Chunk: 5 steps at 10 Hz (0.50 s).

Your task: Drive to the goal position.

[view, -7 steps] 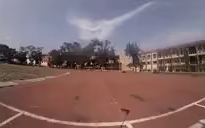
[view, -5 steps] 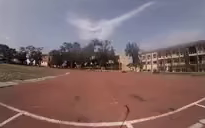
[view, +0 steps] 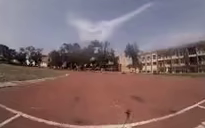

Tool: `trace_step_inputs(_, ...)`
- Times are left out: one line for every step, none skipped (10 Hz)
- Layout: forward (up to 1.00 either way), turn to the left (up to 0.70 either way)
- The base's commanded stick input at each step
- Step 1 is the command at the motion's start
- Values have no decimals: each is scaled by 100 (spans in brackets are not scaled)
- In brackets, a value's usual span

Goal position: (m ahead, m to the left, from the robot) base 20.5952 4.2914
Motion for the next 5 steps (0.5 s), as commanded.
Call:
trace_step_inputs(70,0)
trace_step_inputs(70,0)
trace_step_inputs(70,0)
trace_step_inputs(70,0)
trace_step_inputs(70,-7)
